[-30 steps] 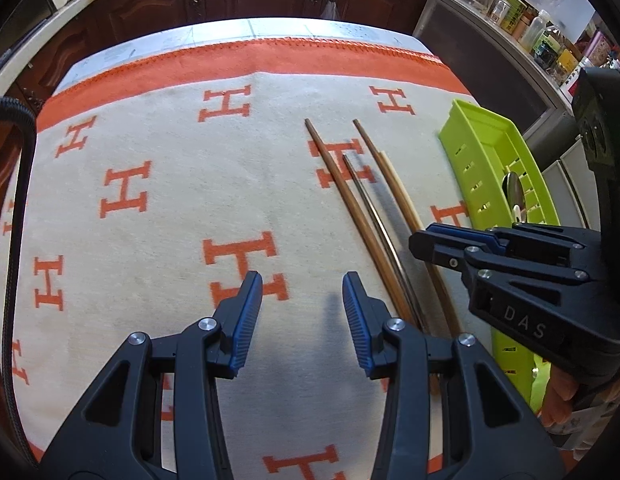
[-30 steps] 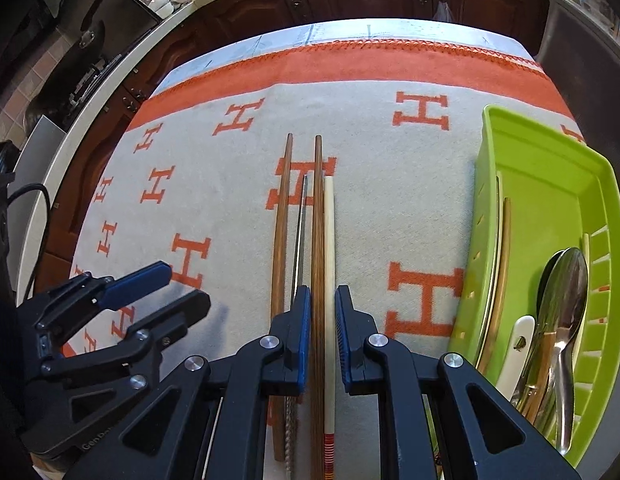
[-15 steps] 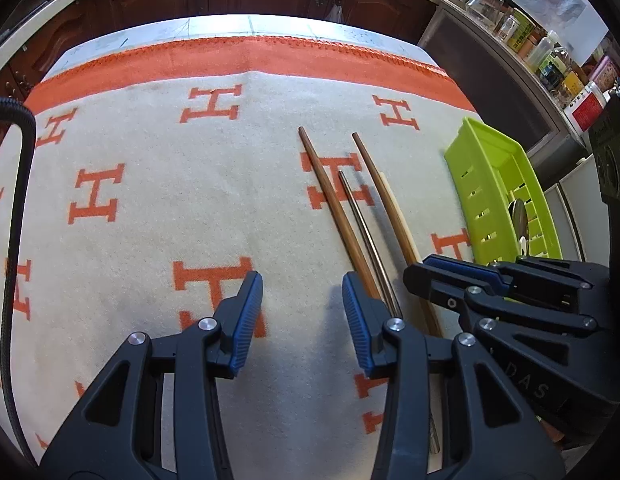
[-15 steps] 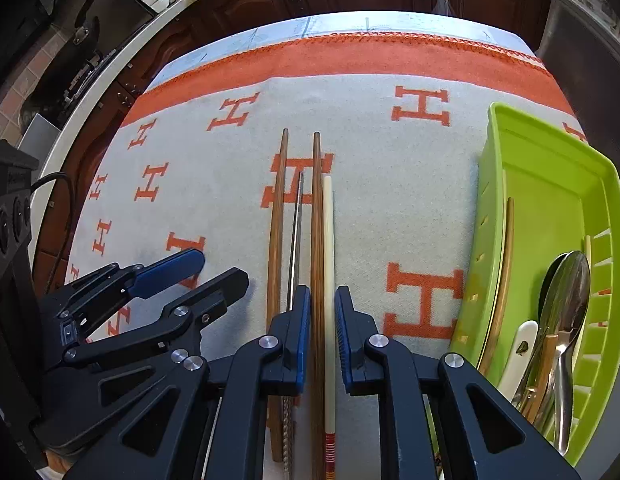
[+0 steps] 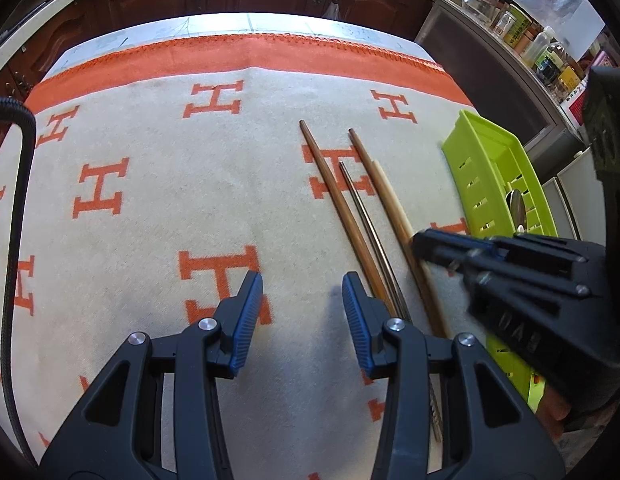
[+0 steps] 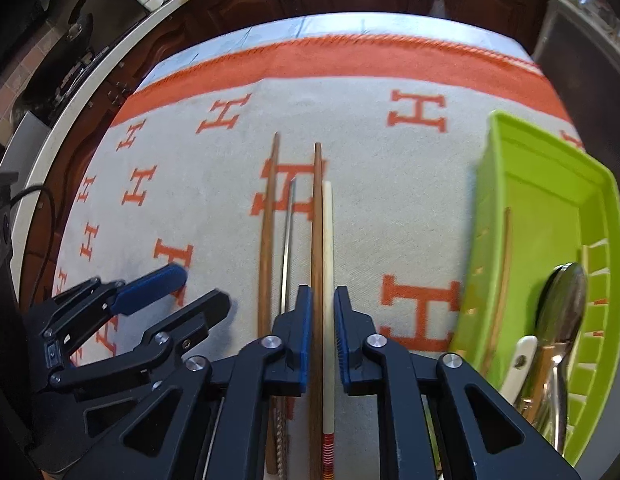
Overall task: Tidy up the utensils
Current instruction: 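Close the right tool on a wooden chopstick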
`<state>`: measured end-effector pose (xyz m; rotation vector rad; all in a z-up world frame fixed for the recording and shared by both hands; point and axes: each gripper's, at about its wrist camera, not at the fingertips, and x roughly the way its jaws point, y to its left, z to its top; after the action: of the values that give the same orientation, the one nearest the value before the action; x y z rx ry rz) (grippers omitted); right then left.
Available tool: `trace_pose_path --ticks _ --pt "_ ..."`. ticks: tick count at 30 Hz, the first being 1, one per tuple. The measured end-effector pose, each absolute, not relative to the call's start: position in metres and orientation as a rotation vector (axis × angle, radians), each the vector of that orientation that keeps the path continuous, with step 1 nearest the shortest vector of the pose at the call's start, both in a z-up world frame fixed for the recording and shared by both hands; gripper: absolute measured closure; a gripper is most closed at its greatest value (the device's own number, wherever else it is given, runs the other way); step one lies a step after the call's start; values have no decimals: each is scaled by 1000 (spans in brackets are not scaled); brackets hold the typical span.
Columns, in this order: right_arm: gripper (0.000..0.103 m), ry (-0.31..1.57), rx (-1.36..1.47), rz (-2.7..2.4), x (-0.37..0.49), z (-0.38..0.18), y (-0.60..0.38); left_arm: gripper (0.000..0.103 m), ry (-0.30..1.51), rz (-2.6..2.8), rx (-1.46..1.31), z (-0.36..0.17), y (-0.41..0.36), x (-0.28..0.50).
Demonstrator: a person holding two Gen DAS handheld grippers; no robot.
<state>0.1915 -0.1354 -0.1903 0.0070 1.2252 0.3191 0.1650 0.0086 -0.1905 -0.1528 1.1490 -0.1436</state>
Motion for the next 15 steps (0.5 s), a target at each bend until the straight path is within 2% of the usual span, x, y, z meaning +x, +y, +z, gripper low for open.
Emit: trace_pose_path --ticks 6,15 --pt "103 1185 41 317 191 -176 -147 65 1151 -153 -155 -191 9 165" --pt "102 1252 32 353 190 -185 -143 65 1153 -177 -136 -187 2 163"
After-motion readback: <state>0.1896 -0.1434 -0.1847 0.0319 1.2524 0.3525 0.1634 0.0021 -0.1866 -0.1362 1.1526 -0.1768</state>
